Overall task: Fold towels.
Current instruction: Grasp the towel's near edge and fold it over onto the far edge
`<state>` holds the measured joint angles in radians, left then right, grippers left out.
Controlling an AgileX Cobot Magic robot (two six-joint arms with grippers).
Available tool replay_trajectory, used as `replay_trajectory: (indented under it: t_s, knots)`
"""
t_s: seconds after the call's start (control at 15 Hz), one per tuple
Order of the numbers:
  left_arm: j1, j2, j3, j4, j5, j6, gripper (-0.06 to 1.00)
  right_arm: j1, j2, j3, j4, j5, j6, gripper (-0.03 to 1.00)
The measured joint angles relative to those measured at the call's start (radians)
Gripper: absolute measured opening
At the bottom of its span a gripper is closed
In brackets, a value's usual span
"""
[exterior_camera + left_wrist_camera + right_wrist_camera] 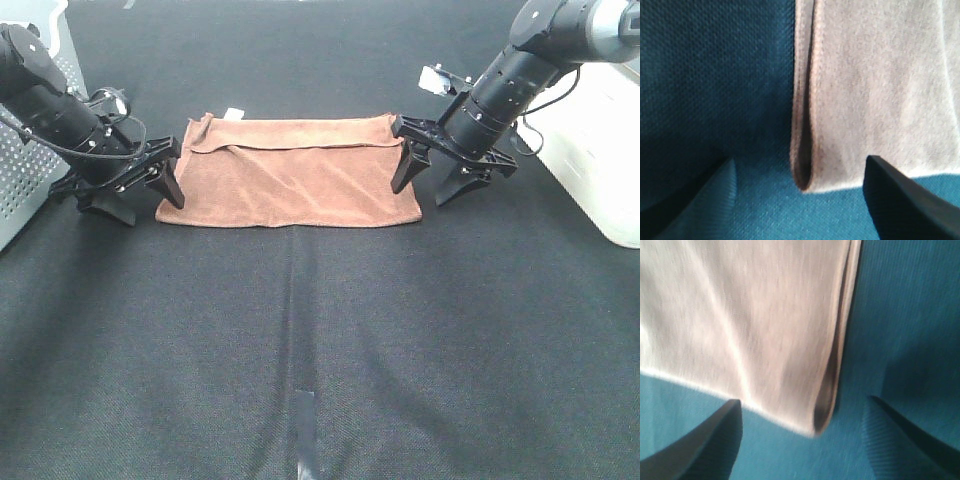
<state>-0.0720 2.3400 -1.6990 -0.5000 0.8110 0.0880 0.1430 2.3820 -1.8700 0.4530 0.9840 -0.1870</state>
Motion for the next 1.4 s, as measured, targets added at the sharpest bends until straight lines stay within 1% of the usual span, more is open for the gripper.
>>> replay_trajectory:
  t_s: [0.13,0.27,0.4,0.47,0.6,0.67,0.73,0.8,0.87,0.93,1.0,1.07,1.2,1.27,1.4]
  knots:
    - [0.000,0.000,0.000,-0.025,-0.031,0.000,0.69,0.000,0.000,0.000,0.000,-0.033,-0.008,0.65]
    - [-0.002,0.000,0.000,-0.075,-0.053,0.003,0.69,0.000,0.006,0.000,0.015,-0.046,-0.034,0.65]
    - [-0.016,0.012,0.000,-0.129,-0.064,0.034,0.67,0.000,0.028,0.000,0.046,-0.048,-0.056,0.65]
    - [-0.029,0.021,0.000,-0.142,-0.073,0.052,0.65,0.000,0.049,0.000,0.081,-0.046,-0.071,0.64]
    - [-0.046,0.033,-0.001,-0.161,-0.088,0.064,0.56,0.009,0.059,0.000,0.110,-0.051,-0.091,0.56]
    - [-0.046,0.033,-0.001,-0.161,-0.088,0.064,0.56,0.009,0.059,0.000,0.110,-0.051,-0.091,0.56]
    - [-0.046,0.035,-0.001,-0.163,-0.089,0.066,0.50,0.016,0.060,0.000,0.117,-0.064,-0.091,0.49]
    - [-0.046,0.042,-0.001,-0.162,-0.090,0.083,0.27,0.024,0.069,0.000,0.126,-0.103,-0.089,0.28]
    - [-0.046,0.042,-0.001,-0.162,-0.090,0.083,0.27,0.024,0.069,0.000,0.126,-0.103,-0.089,0.28]
    - [-0.046,0.043,-0.001,-0.155,-0.088,0.091,0.12,0.024,0.072,0.000,0.125,-0.110,-0.085,0.15]
    - [-0.046,0.043,-0.001,-0.143,-0.084,0.094,0.03,0.022,0.072,0.000,0.123,-0.111,-0.079,0.03]
    - [-0.046,0.040,-0.001,-0.124,-0.079,0.094,0.01,0.015,0.072,0.000,0.123,-0.110,-0.063,0.00]
    - [-0.043,0.024,-0.001,-0.082,-0.046,0.095,0.01,0.005,0.070,0.000,0.120,-0.094,-0.042,0.00]
    - [-0.040,0.011,0.000,-0.068,-0.021,0.095,0.01,0.002,0.059,0.000,0.111,-0.075,-0.034,0.00]
    - [-0.039,-0.030,0.014,-0.027,0.042,0.095,0.01,-0.001,0.014,0.005,0.100,-0.005,-0.032,0.00]
